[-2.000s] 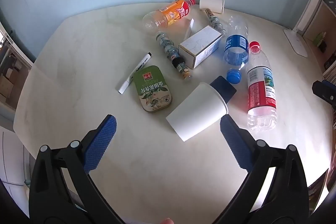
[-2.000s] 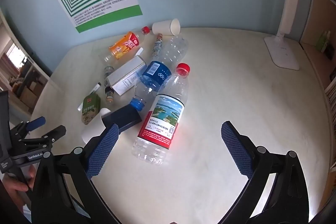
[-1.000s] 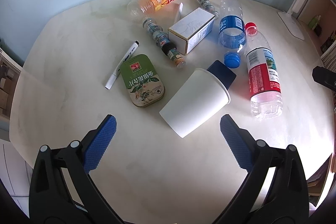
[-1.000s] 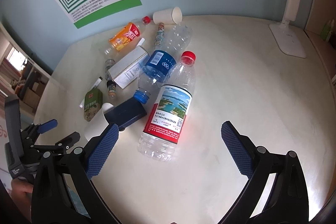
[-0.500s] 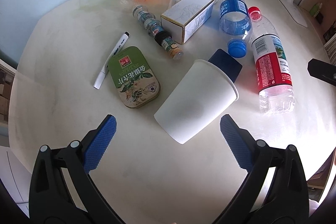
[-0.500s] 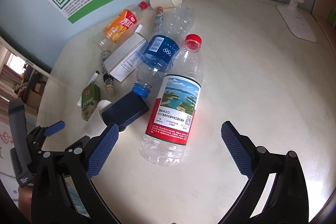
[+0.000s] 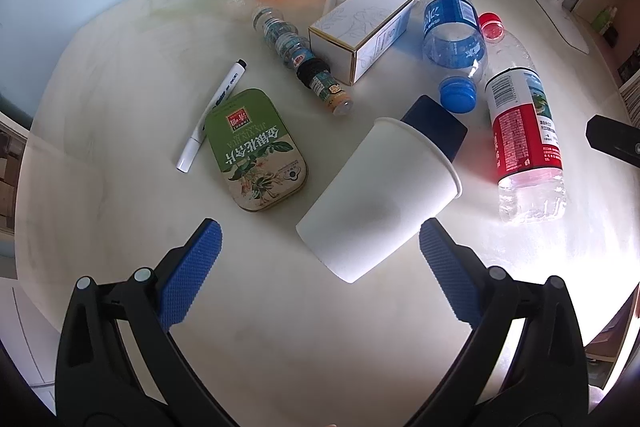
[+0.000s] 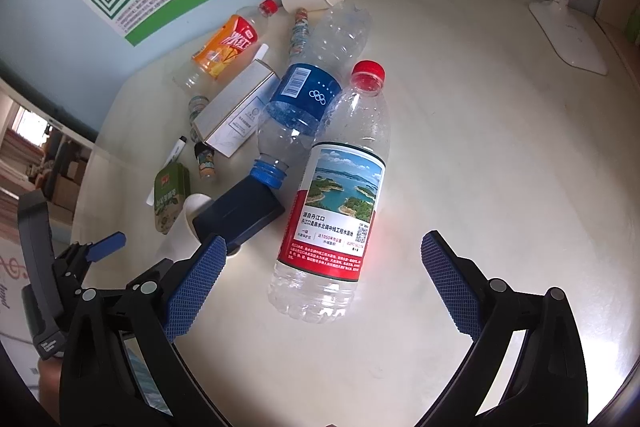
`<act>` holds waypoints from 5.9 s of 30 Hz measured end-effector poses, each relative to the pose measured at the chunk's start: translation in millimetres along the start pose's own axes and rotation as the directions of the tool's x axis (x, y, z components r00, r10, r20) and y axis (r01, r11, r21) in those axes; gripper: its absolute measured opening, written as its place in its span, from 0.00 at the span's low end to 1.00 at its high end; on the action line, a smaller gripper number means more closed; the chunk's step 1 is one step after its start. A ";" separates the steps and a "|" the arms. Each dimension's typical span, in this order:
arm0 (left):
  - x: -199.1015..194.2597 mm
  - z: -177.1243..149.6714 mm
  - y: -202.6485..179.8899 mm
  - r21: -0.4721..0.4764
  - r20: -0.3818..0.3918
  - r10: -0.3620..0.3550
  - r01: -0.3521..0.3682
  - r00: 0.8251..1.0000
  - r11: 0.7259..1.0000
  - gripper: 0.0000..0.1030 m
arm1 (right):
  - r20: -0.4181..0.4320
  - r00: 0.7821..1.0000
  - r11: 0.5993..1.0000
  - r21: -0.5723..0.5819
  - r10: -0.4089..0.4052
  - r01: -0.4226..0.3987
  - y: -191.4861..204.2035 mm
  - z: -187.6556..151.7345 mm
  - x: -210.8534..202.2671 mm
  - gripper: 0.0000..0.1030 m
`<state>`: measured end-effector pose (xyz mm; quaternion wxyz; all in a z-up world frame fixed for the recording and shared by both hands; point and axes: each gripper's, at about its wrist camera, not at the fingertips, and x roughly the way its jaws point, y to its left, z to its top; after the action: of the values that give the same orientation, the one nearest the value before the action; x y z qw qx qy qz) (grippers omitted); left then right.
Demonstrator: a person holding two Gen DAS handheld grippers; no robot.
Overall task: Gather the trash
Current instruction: 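Move both tools toward the white paper cup and red-capped water bottle, then grasp the white paper cup with the left tool while the right tool grasps the red-capped bottle, then carry the cup and bottle with both tools over the teal trash bin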
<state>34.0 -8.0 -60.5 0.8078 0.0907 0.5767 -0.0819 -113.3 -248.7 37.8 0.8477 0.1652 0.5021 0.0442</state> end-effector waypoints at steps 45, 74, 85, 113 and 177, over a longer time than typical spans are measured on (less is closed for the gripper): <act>-12.0 -16.4 13.4 -0.161 0.024 -0.048 0.051 0.999 0.986 0.94 | 0.032 0.995 0.991 0.099 0.091 -0.094 2.4 -35.7 -10.7 0.94; -9.3 -11.8 15.6 -0.175 0.019 -0.026 0.029 0.999 0.984 0.94 | 0.152 0.988 0.999 -0.034 -0.015 0.020 16.8 -34.1 -28.8 0.94; -12.2 -10.3 8.7 -0.122 0.030 -0.019 0.022 0.999 0.992 0.94 | 0.016 0.999 0.998 -0.041 -0.037 0.037 9.7 -31.1 -13.1 0.94; 27.8 6.0 -18.2 0.145 -0.036 -0.142 0.146 0.989 0.979 0.70 | -0.159 0.987 0.997 0.071 -0.003 0.014 -13.8 4.8 63.3 0.93; -13.4 -36.1 3.6 -0.014 -0.008 -0.244 0.244 0.970 0.970 0.53 | -0.176 0.964 0.972 0.158 0.201 -0.174 -81.7 -24.3 4.9 0.61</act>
<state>-2.6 4.6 -59.2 0.7895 0.0144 0.5877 -0.1764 -139.4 -318.6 -3.6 0.7738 0.2668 0.5649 0.1045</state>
